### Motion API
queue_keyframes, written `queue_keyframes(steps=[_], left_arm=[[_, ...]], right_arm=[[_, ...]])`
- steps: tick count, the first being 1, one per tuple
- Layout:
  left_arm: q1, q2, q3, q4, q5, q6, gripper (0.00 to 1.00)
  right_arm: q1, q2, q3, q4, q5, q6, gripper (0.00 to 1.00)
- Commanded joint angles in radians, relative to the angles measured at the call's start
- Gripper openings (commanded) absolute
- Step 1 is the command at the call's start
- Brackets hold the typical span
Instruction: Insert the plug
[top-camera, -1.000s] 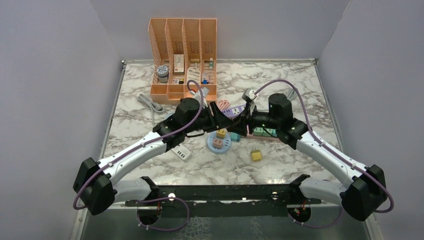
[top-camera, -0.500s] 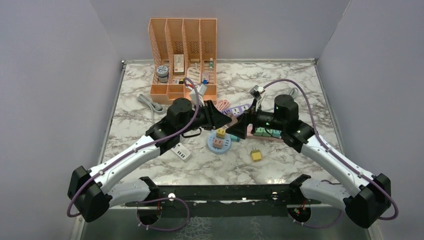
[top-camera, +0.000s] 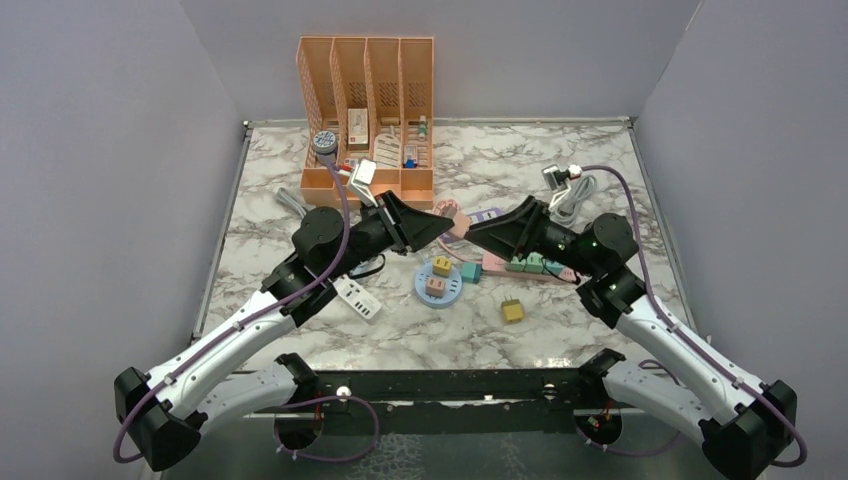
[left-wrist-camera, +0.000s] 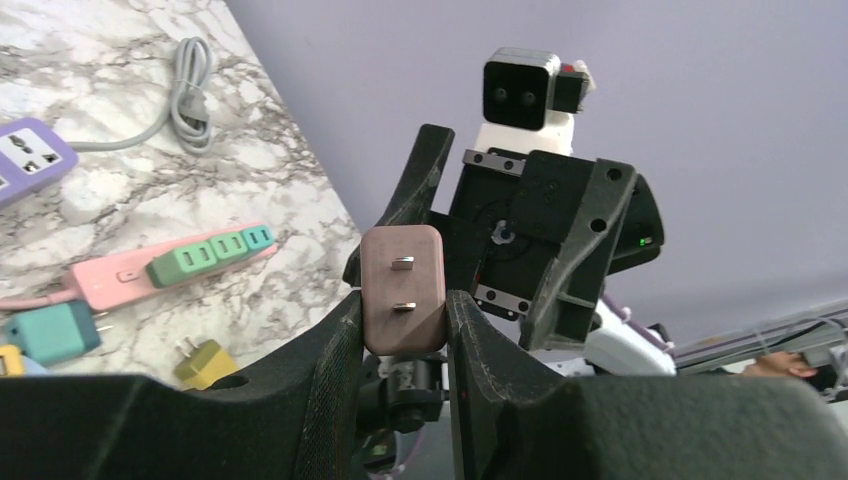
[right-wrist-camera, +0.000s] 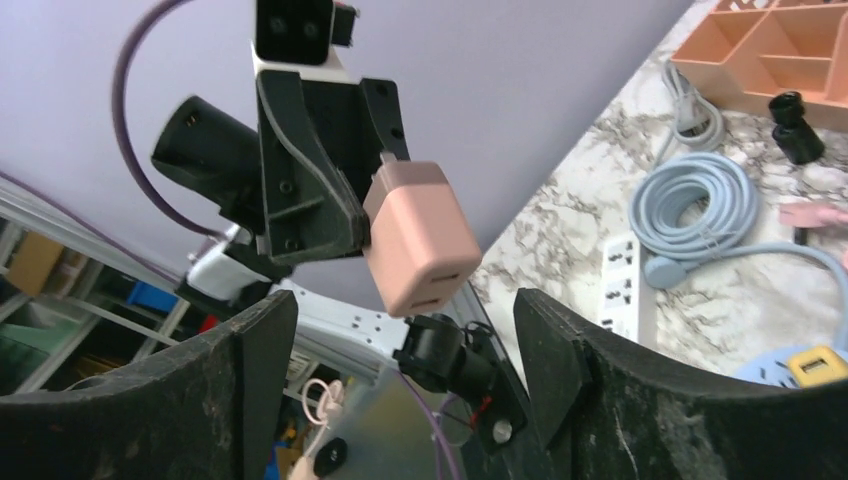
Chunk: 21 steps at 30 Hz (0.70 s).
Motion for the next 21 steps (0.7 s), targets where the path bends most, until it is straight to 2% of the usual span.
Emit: queue_keyframes(steps=[1, 6, 11, 21], left_arm=[[0.004, -0.027, 0.009, 0.074, -0.007, -0.101, 0.00], [0.005, -0.028, -0.002, 0.096, -0.003, -0.127, 0.00], [0.005, -0.027, -0.024, 0.134, -0.009, -0.149, 0.00], [0.005, -0.020, -0.033, 0.168, -0.047, -0.126, 0.00]], right_arm=[[0.006, 0.049, 0.046, 0.171, 0.021, 0.147, 0.76], [0.005, 0.084, 0.027, 0.281, 0.029, 0.210, 0.67], [0.006, 0.129, 0.040, 0.316, 0.013, 0.240, 0.57], [0.007, 0.144, -0.002, 0.354, -0.002, 0.276, 0.51]])
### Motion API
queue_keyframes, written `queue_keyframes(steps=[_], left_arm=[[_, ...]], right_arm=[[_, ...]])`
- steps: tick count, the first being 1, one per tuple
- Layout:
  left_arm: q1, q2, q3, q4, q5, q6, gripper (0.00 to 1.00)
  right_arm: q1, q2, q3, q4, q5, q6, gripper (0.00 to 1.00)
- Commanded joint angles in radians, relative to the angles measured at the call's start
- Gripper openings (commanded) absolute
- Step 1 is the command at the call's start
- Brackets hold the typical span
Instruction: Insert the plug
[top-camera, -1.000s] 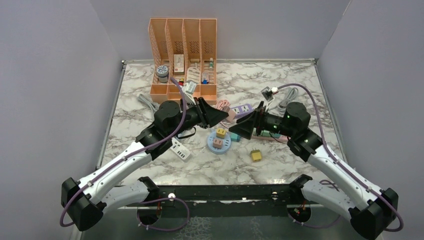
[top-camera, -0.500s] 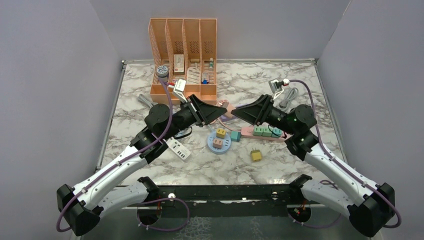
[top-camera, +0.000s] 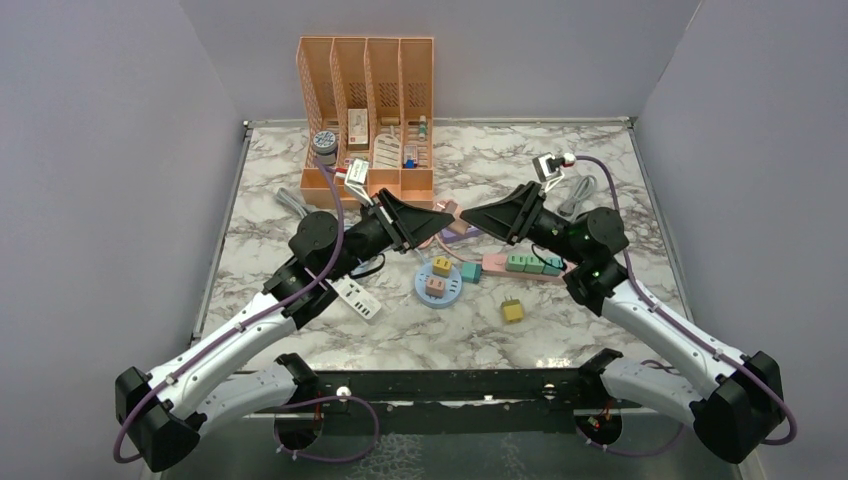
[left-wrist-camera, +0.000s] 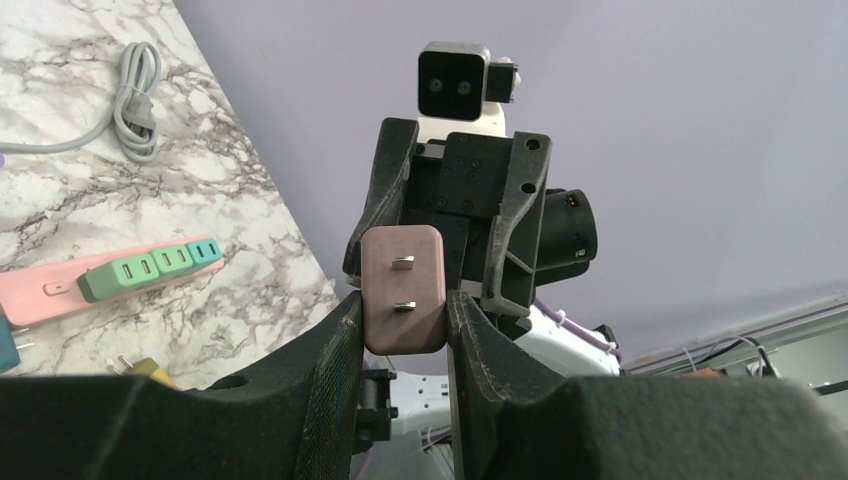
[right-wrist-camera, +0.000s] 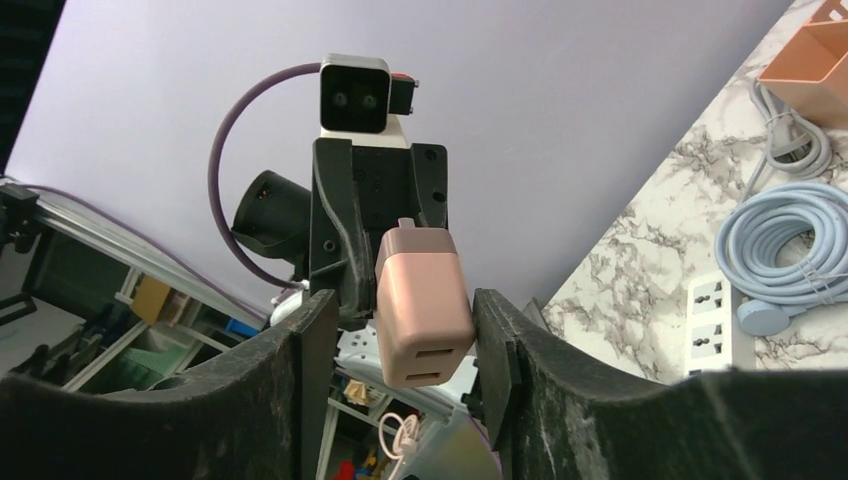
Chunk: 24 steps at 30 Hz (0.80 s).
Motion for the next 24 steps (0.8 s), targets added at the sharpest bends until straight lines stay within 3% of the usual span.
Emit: queue_keyframes(steps=[1, 5, 14, 19, 21, 24], left_arm=[[0.005, -0.007, 0.000, 0.078, -0.029, 0.015, 0.00], [0.005, 0.004, 0.033, 0.080, -0.004, 0.072, 0.00], [0.005, 0.013, 0.028, 0.101, -0.015, 0.082, 0.00], [0.005, 0.008, 0.013, 0.100, -0.022, 0.095, 0.02], [0.005, 0.002, 0.009, 0.067, -0.039, 0.102, 0.22], [0.005, -0.017, 0.009, -0.064, -0.108, 0.145, 0.47]], right_arm=[[0.007, 0.002, -0.026, 0.087, 0.000, 0.025, 0.48], [0.009, 0.006, -0.036, 0.119, 0.028, 0.041, 0.40], [0.018, 0.081, -0.010, 0.194, -0.024, 0.074, 0.36], [0.019, 0.132, 0.043, 0.207, -0.094, 0.056, 0.02], [0.019, 0.135, 0.068, 0.151, -0.101, -0.015, 0.01], [0.012, 0.128, 0.148, -0.092, -0.108, -0.251, 0.01]])
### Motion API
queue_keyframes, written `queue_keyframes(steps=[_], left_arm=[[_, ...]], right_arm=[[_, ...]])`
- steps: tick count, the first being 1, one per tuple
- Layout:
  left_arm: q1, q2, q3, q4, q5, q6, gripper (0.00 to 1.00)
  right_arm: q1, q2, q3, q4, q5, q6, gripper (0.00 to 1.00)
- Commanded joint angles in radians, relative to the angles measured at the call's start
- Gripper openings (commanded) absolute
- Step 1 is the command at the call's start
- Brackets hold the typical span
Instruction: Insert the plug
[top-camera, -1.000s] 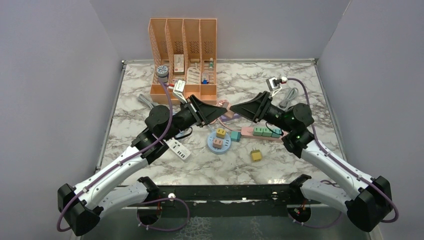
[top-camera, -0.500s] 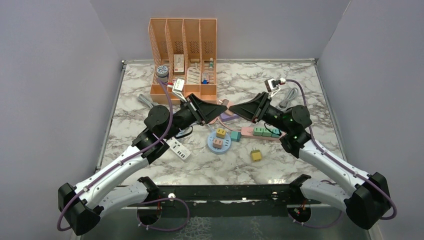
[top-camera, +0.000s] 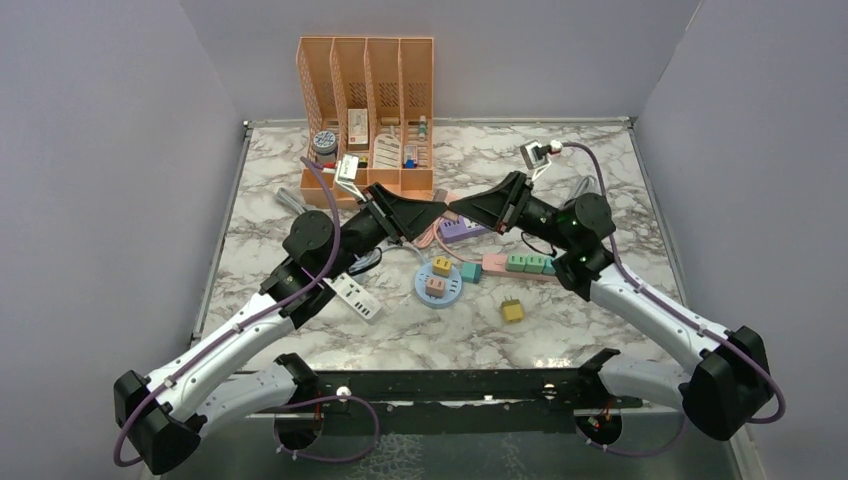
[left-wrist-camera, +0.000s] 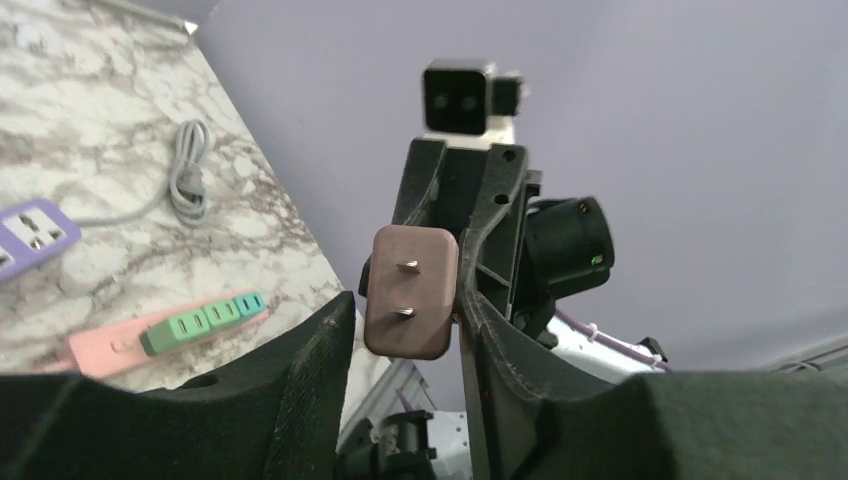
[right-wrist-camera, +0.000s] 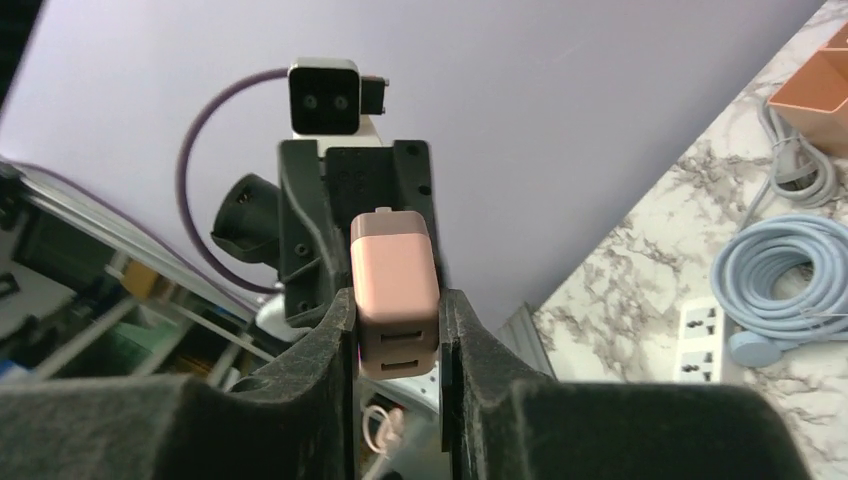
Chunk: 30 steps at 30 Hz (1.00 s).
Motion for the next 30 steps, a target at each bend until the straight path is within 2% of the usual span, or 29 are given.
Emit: queue_keyframes(steps=[1, 4, 6, 9, 13, 16, 18, 21, 24, 27, 30], left_arm=[[-0.010, -0.028, 0.001, -0.179, -0.098, 0.078, 0.53], [-0.010, -0.069, -0.023, -0.287, -0.180, 0.144, 0.69], [-0.010, -0.103, -0.052, -0.337, -0.225, 0.189, 0.74], [-0.009, -0.148, -0.097, -0.417, -0.278, 0.264, 0.77], [-0.009, -0.221, -0.191, -0.457, -0.322, 0.355, 0.77], [-0.009, -0.285, -0.280, -0.450, -0.335, 0.407, 0.77], [-0.009, -0.334, -0.344, -0.438, -0.334, 0.425, 0.77], [-0.009, -0.434, -0.442, -0.398, -0.305, 0.450, 0.77], [-0.010, -0.545, -0.529, -0.339, -0.283, 0.451, 0.76], [-0.010, -0.664, -0.606, -0.272, -0.273, 0.466, 0.70], [-0.010, -0.762, -0.631, -0.278, -0.263, 0.535, 0.68]], right_arm=[[0.003, 0.006, 0.157, -0.340, -0.073, -0.399, 0.01], [-0.009, 0.039, 0.302, -0.668, -0.015, -0.752, 0.01], [-0.034, 0.069, 0.394, -0.831, 0.033, -0.926, 0.01], [-0.077, 0.113, 0.499, -1.028, 0.088, -1.170, 0.01], [-0.110, 0.170, 0.626, -1.274, 0.252, -1.449, 0.01], [-0.124, 0.230, 0.709, -1.462, 0.417, -1.610, 0.01], [-0.139, 0.275, 0.745, -1.584, 0.579, -1.676, 0.01], [-0.159, 0.268, 0.686, -1.616, 0.767, -1.758, 0.01], [-0.227, 0.246, 0.612, -1.615, 0.813, -1.808, 0.01], [-0.272, 0.218, 0.539, -1.606, 0.856, -1.858, 0.01], [-0.306, 0.190, 0.459, -1.589, 0.905, -1.913, 0.01]])
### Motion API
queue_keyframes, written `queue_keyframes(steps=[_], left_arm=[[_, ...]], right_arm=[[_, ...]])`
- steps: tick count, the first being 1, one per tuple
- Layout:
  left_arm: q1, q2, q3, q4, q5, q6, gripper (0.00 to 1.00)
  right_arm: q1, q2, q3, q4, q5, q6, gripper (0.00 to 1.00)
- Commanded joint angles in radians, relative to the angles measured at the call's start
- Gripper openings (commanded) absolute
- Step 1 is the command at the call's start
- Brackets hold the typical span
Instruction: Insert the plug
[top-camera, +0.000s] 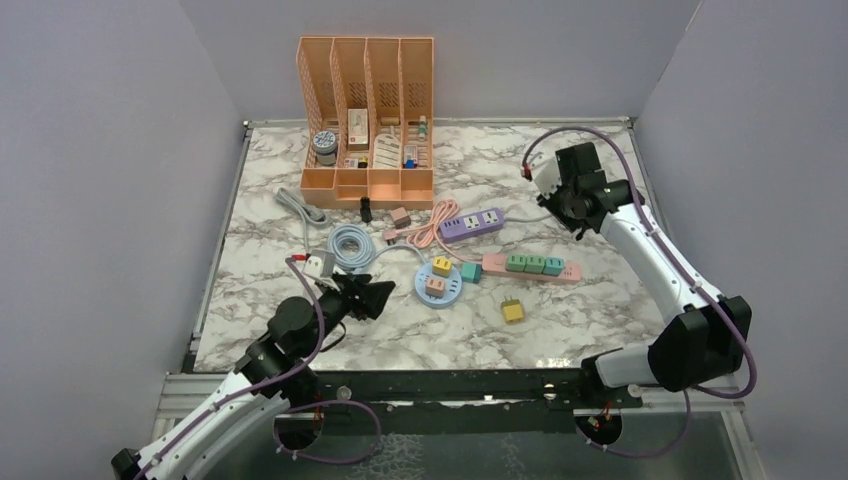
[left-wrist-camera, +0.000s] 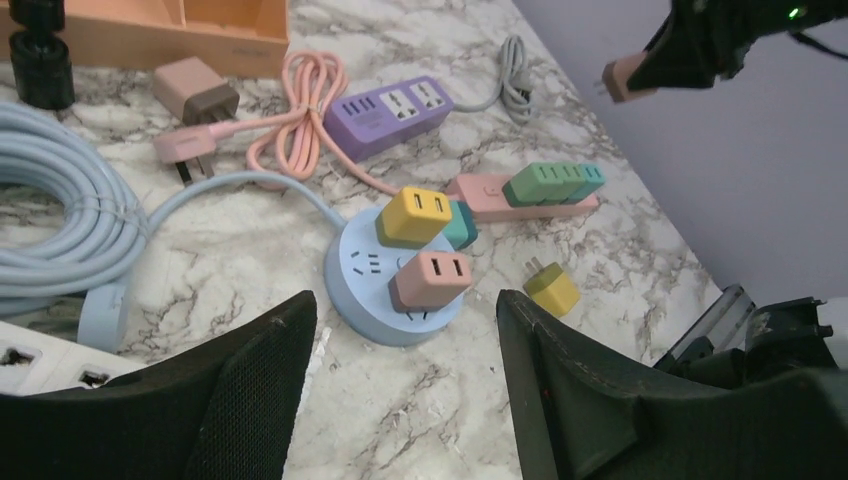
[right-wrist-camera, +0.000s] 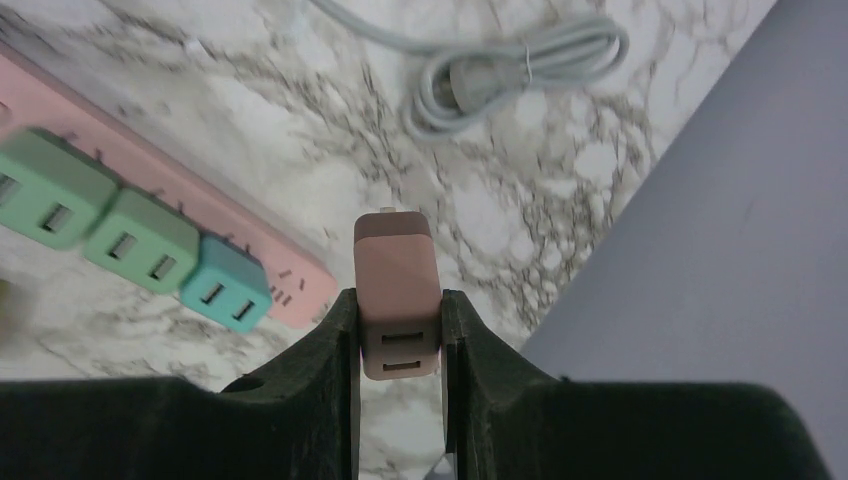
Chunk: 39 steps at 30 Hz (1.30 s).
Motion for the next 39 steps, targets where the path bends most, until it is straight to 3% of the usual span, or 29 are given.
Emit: queue_keyframes(steps=[1, 5, 9, 14, 21, 39], left_arm=[[-0.004, -0.128, -0.022, 0.062, 0.030, 0.112, 0.67], [-0.006, -0.159, 0.009, -0.009, 0.037, 0.148, 0.67], [-0.006, -0.146, 0.013, -0.012, 0.052, 0.154, 0.67], [-0.006, -0.138, 0.017, -0.017, 0.054, 0.167, 0.67], [-0.011, -0.118, 0.019, -0.020, 0.064, 0.187, 0.67], [-0.015, -0.028, 0.018, -0.007, 0.084, 0.213, 0.67]], right_arm=[[-0.044, -0.075, -0.095, -0.017, 0.144, -0.136, 0.01], [-0.079, -0.108, -0.196, -0.022, 0.094, -0.214, 0.01], [-0.085, -0.146, -0.265, -0.081, -0.092, -0.359, 0.01], [-0.112, -0.166, -0.350, -0.095, -0.039, -0.517, 0.01], [-0.130, -0.163, -0.424, -0.068, -0.081, -0.627, 0.01], [-0.122, -0.068, -0.316, -0.093, -0.176, -0.681, 0.01]])
